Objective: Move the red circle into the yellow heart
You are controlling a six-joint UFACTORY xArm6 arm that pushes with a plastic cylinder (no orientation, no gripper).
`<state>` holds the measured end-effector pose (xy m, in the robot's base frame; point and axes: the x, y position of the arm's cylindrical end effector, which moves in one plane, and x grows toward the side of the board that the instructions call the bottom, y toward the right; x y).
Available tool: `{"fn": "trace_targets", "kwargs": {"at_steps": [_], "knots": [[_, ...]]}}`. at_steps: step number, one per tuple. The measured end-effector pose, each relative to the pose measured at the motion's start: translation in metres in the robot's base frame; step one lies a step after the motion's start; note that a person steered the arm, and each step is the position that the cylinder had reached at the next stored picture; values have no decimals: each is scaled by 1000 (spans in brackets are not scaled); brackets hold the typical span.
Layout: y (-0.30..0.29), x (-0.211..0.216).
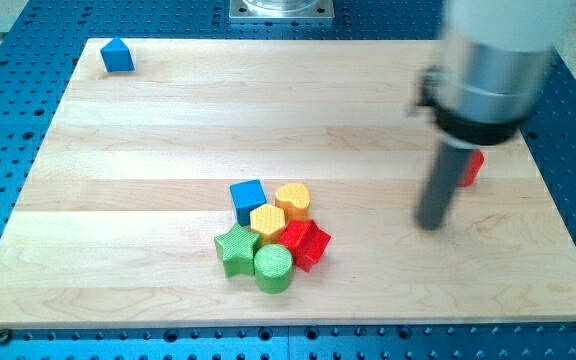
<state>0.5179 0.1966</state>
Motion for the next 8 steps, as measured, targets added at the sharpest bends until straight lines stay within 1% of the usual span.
{"fn": "trace_targets", "kwargs": {"at_steps": [1,2,3,4,5,6,7,8], "knots": [[86,-29],[84,-94],[8,-102],[-31,-107],[47,-93],[8,-52],[-118,-56],[-115,-70]]}}
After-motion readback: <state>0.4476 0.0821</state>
